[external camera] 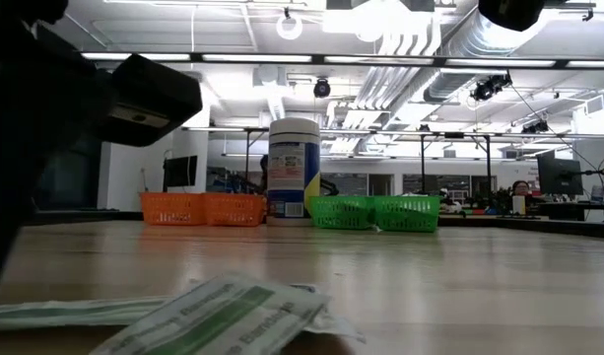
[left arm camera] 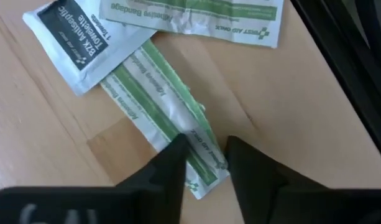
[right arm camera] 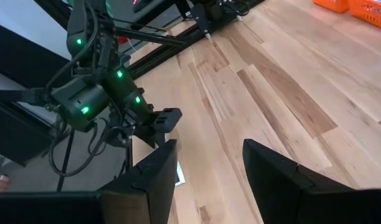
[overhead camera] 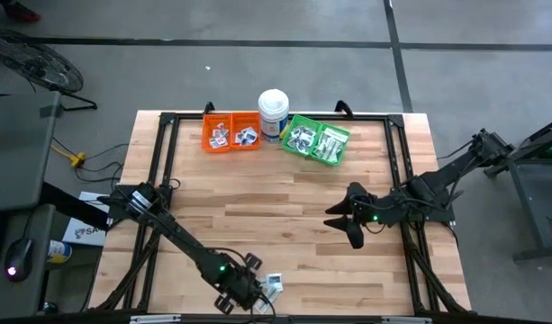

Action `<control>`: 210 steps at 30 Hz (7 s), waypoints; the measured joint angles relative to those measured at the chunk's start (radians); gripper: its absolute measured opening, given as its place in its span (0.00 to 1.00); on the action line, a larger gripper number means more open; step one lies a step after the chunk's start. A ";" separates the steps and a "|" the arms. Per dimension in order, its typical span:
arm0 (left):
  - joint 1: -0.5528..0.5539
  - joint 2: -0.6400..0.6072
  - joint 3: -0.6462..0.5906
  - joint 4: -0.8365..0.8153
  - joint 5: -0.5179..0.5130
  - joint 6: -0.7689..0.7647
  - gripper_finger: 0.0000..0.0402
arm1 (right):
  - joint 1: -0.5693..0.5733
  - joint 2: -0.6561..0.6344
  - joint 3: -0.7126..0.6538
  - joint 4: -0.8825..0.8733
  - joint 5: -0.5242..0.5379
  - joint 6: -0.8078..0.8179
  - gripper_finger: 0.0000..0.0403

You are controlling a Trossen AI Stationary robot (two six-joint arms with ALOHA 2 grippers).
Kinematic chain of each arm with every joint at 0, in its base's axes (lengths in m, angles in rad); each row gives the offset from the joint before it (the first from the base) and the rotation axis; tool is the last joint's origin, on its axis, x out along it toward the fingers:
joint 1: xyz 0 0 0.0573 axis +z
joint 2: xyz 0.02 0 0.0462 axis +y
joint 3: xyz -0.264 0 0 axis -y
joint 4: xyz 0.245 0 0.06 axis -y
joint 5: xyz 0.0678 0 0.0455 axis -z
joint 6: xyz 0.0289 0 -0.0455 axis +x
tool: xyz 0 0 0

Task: Pick & Place First Aid Supplies
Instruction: Put the green bandage pack into the right green bin, then put the black towelette pack into the left green bin

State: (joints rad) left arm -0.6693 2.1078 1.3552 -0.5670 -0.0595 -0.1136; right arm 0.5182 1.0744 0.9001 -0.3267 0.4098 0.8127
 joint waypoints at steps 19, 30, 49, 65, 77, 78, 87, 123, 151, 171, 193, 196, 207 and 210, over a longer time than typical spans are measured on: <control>0.001 -0.080 -0.012 -0.099 -0.083 -0.083 0.00 | 0.000 0.000 0.000 0.003 -0.012 -0.009 0.44; 0.049 -0.281 -0.017 -0.220 -0.259 -0.063 0.00 | 0.000 0.026 0.002 0.016 0.031 -0.098 0.44; 0.386 -0.496 -0.013 0.132 0.084 0.317 0.00 | -0.076 0.163 0.002 0.234 0.037 -0.731 0.44; 0.536 -0.496 -0.013 0.156 0.204 0.328 0.00 | -0.230 0.167 0.002 0.133 -0.216 -1.035 0.54; 0.554 -0.496 -0.013 0.155 0.205 0.338 0.00 | -0.285 0.276 0.002 0.226 -0.287 -1.097 0.52; 0.554 -0.496 -0.013 0.154 0.205 0.337 0.00 | -0.287 0.283 0.002 0.245 -0.287 -1.104 0.51; 0.553 -0.496 -0.012 0.148 0.199 0.333 0.00 | -0.305 0.294 0.002 0.271 -0.260 -1.109 0.38; 0.637 -0.605 -0.011 0.117 0.009 0.372 0.53 | -0.557 0.239 0.002 -0.037 -0.387 -0.919 0.00; 0.939 -1.080 -0.571 0.528 0.202 0.419 0.53 | -1.245 0.228 0.034 -0.259 -0.690 -0.669 0.00; 0.945 -1.112 -0.615 0.564 0.282 0.547 0.53 | -1.271 0.328 0.034 -0.284 -0.618 -0.292 0.00; 0.945 -1.214 -0.614 0.432 0.418 0.553 0.53 | -1.271 0.365 0.034 -0.252 -0.588 -0.343 0.29; 0.944 -1.238 -0.614 0.367 0.425 0.533 0.53 | -1.271 0.343 0.034 -0.247 -0.592 -0.367 0.37; 0.784 -1.174 -0.614 0.249 0.421 0.510 0.53 | -1.257 0.146 0.034 -0.238 -0.605 -0.423 0.48; 0.725 -1.123 -0.614 0.251 0.398 0.516 0.53 | -1.238 0.085 0.034 -0.233 -0.627 -0.439 0.48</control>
State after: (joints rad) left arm 0.0557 0.9846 0.7410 -0.3164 0.3387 0.4019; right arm -0.7197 1.1597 0.9340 -0.5598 -0.2174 0.3738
